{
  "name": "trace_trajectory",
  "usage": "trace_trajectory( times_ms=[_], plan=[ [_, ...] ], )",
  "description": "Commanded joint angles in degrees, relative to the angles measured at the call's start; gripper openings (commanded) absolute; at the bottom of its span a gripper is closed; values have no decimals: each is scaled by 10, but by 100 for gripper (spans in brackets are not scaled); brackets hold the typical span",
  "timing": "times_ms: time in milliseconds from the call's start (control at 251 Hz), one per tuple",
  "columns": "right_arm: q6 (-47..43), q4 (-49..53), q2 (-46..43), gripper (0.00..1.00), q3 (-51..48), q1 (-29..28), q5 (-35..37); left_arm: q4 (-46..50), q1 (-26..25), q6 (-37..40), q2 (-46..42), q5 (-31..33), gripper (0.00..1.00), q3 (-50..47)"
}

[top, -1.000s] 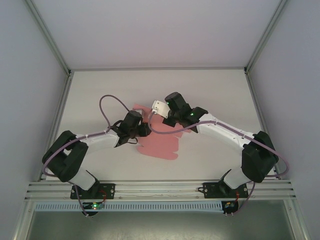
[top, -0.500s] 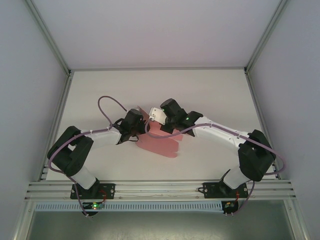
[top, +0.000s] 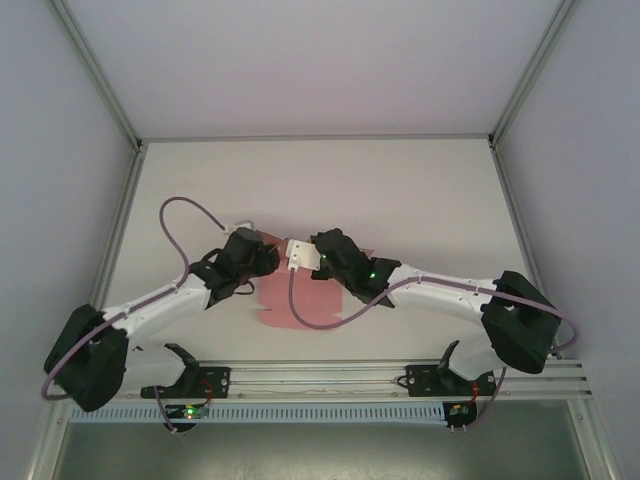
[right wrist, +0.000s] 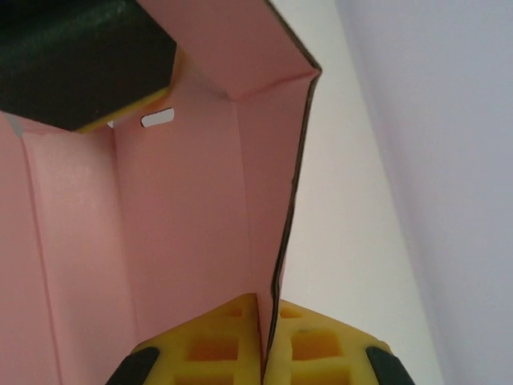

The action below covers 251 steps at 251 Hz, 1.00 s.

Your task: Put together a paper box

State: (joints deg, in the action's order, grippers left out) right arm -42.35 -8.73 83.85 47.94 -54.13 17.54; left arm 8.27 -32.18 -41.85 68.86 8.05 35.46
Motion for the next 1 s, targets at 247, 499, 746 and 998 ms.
trace_trajectory(
  times_ms=[247,499,746,998],
  plan=[
    [-95,3,95,0,21,41,65,129,30,-11,-84,41,86,21],
    [-230,-179,139,0,-64,39,103,120,95,-12,-48,4,97,38],
    [-305,-329,116,0,-88,30,111,53,185,13,37,-42,100,75],
    [-321,-320,112,0,-90,36,73,-195,191,138,98,-262,89,55]
  ],
)
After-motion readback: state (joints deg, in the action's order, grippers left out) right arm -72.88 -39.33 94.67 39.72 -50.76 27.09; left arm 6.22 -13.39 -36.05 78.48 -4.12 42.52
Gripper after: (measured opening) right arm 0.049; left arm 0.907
